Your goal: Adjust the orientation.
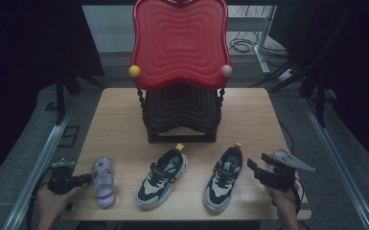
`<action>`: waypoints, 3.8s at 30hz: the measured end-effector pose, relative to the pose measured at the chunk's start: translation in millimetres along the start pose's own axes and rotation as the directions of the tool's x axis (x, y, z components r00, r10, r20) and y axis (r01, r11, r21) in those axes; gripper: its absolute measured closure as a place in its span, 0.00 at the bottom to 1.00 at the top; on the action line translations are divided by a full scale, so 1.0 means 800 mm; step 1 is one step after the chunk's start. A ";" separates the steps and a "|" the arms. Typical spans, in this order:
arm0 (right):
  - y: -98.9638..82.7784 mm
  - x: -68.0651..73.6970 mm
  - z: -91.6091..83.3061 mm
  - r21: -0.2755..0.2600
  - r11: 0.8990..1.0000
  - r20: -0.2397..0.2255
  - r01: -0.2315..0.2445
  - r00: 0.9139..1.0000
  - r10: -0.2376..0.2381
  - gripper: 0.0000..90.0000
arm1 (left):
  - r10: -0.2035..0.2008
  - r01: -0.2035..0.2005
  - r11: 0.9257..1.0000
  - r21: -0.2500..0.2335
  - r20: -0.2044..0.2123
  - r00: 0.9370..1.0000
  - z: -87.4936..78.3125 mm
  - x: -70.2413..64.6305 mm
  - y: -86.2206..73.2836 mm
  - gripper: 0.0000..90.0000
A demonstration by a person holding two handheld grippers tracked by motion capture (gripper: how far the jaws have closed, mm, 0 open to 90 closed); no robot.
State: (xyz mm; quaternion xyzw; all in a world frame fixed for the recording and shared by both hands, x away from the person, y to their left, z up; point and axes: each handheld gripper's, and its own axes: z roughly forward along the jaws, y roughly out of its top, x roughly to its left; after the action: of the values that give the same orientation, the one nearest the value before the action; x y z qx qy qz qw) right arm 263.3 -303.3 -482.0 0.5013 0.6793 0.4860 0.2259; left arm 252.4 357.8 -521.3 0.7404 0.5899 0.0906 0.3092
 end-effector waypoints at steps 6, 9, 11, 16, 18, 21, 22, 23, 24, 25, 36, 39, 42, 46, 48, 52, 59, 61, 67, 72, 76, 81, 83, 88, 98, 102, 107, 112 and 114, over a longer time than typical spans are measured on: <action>0.000 -0.001 -0.001 -0.003 1.000 0.005 -0.002 1.000 0.002 0.37 | -0.013 0.013 1.000 -0.021 -0.002 1.000 -0.004 0.006 0.007 0.96; 0.000 0.000 0.000 -0.002 1.000 0.004 0.001 1.000 -0.001 0.37 | -0.005 0.005 1.000 -0.017 0.005 1.000 0.002 0.004 0.018 0.96; 0.000 0.000 0.000 -0.002 1.000 0.005 0.001 1.000 -0.001 0.37 | -0.002 0.002 1.000 -0.015 0.008 1.000 0.004 0.003 0.020 0.96; 0.000 -0.001 -0.001 -0.004 1.000 0.010 -0.001 1.000 0.001 0.37 | 0.003 -0.004 1.000 -0.011 -0.002 1.000 0.008 0.001 0.029 0.97; 0.000 -0.002 -0.001 -0.005 1.000 0.011 -0.003 1.000 0.003 0.37 | 0.001 -0.001 1.000 -0.008 -0.002 1.000 0.010 0.002 0.030 0.97; 0.000 -0.002 -0.001 -0.005 1.000 0.012 -0.001 1.000 0.001 0.37 | 0.000 0.000 1.000 -0.009 0.002 1.000 0.013 0.002 0.032 0.97; 0.000 -0.001 -0.001 -0.004 1.000 0.013 0.001 1.000 -0.001 0.37 | 0.003 -0.003 1.000 -0.008 0.003 1.000 0.014 0.001 0.035 0.97; 0.000 -0.001 -0.001 -0.004 1.000 0.013 0.001 1.000 -0.001 0.37 | 0.003 -0.003 1.000 -0.008 0.003 1.000 0.014 0.001 0.035 0.97; 0.000 -0.001 0.000 -0.005 1.000 0.012 0.000 1.000 0.000 0.37 | 0.008 -0.008 1.000 -0.006 0.004 1.000 0.015 0.001 0.036 0.97; 0.000 -0.001 0.000 -0.005 1.000 0.013 0.001 1.000 -0.001 0.37 | 0.008 -0.008 1.000 -0.005 0.002 1.000 0.015 0.000 0.037 0.97; -0.001 -0.001 0.000 -0.004 1.000 0.015 0.003 1.000 -0.003 0.37 | 0.036 -0.036 0.999 0.015 -0.009 0.999 0.021 -0.005 0.053 0.97; -0.001 -0.001 0.000 -0.001 1.000 0.013 0.002 1.000 -0.002 0.37 | 0.040 -0.040 0.999 0.017 -0.006 0.999 0.024 -0.005 0.056 0.97; -0.001 -0.001 0.001 -0.001 1.000 0.013 0.003 1.000 -0.003 0.37 | 0.038 -0.038 0.999 0.018 -0.003 0.999 0.027 -0.005 0.059 0.97; -0.001 -0.001 0.001 0.002 1.000 0.014 0.003 1.000 -0.003 0.37 | 0.044 -0.044 0.999 0.015 -0.003 0.999 0.029 -0.007 0.062 0.96; -0.001 0.000 0.001 0.002 1.000 0.014 0.004 1.000 -0.004 0.37 | 0.045 -0.045 0.999 0.005 -0.004 0.999 0.027 -0.007 0.063 0.93; -0.001 -0.002 0.000 -0.001 1.000 0.017 0.006 1.000 -0.006 0.37 | 0.045 -0.048 0.997 -0.064 -0.045 0.998 0.007 -0.014 0.067 0.80; 0.000 -0.002 -0.003 -0.007 1.000 0.016 0.005 1.000 -0.005 0.37 | 0.081 -0.073 0.958 -0.278 0.018 0.997 -0.039 -0.055 0.082 0.64; 0.001 -0.001 -0.004 -0.008 1.000 0.012 0.001 1.000 -0.001 0.37 | 0.085 -0.074 0.953 -0.294 0.026 0.996 -0.041 -0.060 0.084 0.63; 0.004 -0.003 -0.009 -0.010 1.000 0.012 -0.001 1.000 0.001 0.38 | 0.131 -0.098 0.950 -0.298 0.093 0.987 -0.040 -0.091 0.088 0.61; 0.006 -0.006 -0.013 -0.013 1.000 0.016 -0.003 1.000 0.003 0.38 | 0.163 -0.116 0.947 -0.298 0.138 0.977 -0.028 -0.114 0.089 0.60; 0.007 -0.008 -0.017 -0.013 1.000 0.027 -0.001 1.000 0.001 0.38 | 0.187 -0.135 0.945 -0.296 0.154 0.970 -0.024 -0.125 0.089 0.59; 0.011 -0.006 -0.023 0.008 1.000 0.023 0.023 0.999 -0.023 0.38 | 0.197 -0.142 0.940 -0.310 0.154 0.968 -0.027 -0.129 0.088 0.59; 0.015 -0.006 -0.029 0.014 0.999 0.019 0.033 0.999 -0.033 0.39 | 0.202 -0.149 0.941 -0.303 0.152 0.967 -0.026 -0.128 0.087 0.59; 0.021 -0.005 -0.053 0.019 0.998 0.066 0.062 0.996 -0.064 0.45 | 0.200 -0.147 0.940 -0.309 0.149 0.968 -0.031 -0.123 0.084 0.58; -0.004 -0.023 -0.082 0.111 0.991 0.116 0.069 0.990 -0.082 0.75 | 0.180 -0.128 0.943 -0.306 0.148 0.972 -0.036 -0.114 0.083 0.56; -0.018 -0.036 -0.096 0.149 0.986 0.107 0.072 0.990 -0.088 0.87 | 0.183 -0.131 0.936 -0.327 0.134 0.974 -0.037 -0.114 0.081 0.56; -0.031 -0.054 -0.118 0.160 0.986 0.146 0.037 0.987 -0.061 0.99 | 0.166 -0.116 0.936 -0.334 0.127 0.978 -0.039 -0.109 0.079 0.55; -0.045 -0.068 -0.128 0.191 0.982 0.177 0.010 0.983 -0.044 1.00 | 0.168 -0.118 0.940 -0.321 0.132 0.977 -0.036 -0.109 0.078 0.55; -0.050 -0.073 -0.127 0.209 0.978 0.187 0.010 0.981 -0.050 1.00 | 0.168 -0.119 0.940 -0.319 0.132 0.977 -0.035 -0.109 0.078 0.55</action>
State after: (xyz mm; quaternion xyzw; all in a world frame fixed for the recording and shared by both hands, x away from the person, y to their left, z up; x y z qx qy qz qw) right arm 187.1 -401.0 -484.8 0.5559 0.7091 0.3587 0.2439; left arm 263.9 279.3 -443.6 0.7286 0.4865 0.1455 0.4597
